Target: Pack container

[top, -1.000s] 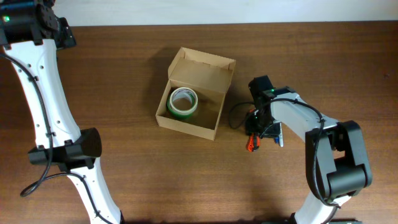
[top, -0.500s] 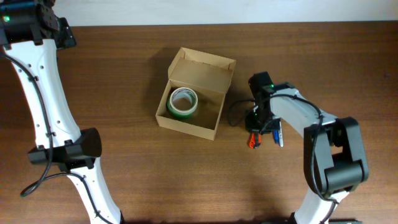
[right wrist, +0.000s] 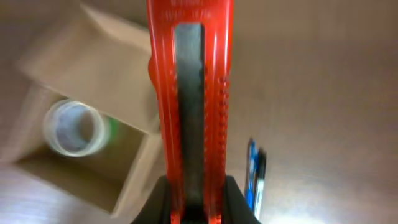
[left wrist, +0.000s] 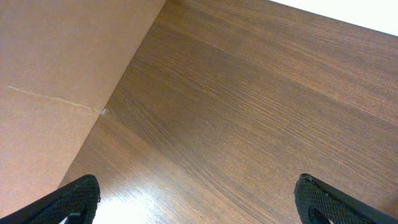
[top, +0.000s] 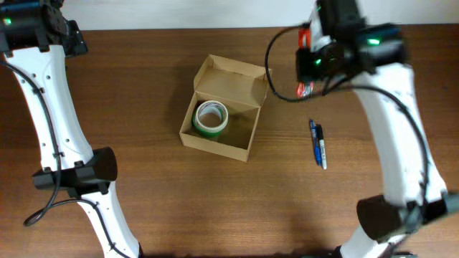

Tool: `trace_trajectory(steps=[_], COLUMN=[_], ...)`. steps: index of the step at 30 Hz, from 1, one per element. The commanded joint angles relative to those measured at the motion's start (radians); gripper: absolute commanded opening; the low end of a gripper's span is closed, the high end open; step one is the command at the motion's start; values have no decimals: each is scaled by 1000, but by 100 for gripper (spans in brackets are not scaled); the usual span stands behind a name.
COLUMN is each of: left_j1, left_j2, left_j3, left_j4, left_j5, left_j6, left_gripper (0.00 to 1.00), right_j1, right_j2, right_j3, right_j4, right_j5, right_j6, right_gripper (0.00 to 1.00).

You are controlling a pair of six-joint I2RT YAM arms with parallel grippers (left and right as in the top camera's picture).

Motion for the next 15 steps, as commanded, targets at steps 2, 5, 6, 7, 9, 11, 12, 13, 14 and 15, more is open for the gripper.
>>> trace_trajectory(steps=[2,5,6,7,9,11,12,13,14,15], left_j1=[3,3,3,3,3,3,3,3,3,3], left_j2=[-30,-30,-30,-30,-30,-30,-30,-30,-30,-30], left_j3=[16,16,16,16,16,16,16,16,16,16], left_j4=[0,0,0,0,0,0,0,0,0,0], left_j5=[-11,-11,-11,-11,-11,-11,-11,-11,-11,-11], left_j6=[12,12,12,12,12,12,12,12,12,12], left_gripper=[100,100,100,100,100,100,100,100,100,100], right_j1=[142,271,309,340,398,443,453,462,468,472], right_j2=[-11,-6,-1,6,32,69,85,105,127,151], right_j3=[132,126,116,108,88,63,53,39,26,16], right_j4=[-101,-137,-137,-137,-135,-125,-118,-108,-99,-95], right_j5=[-20,5,23,40,93,135,147,152,148,148], right_j6=[-164,-217,-229,-240,-249,-250,-250,-258,-278,-294], right_gripper=[5,5,5,5,5,6,6,5,5,5])
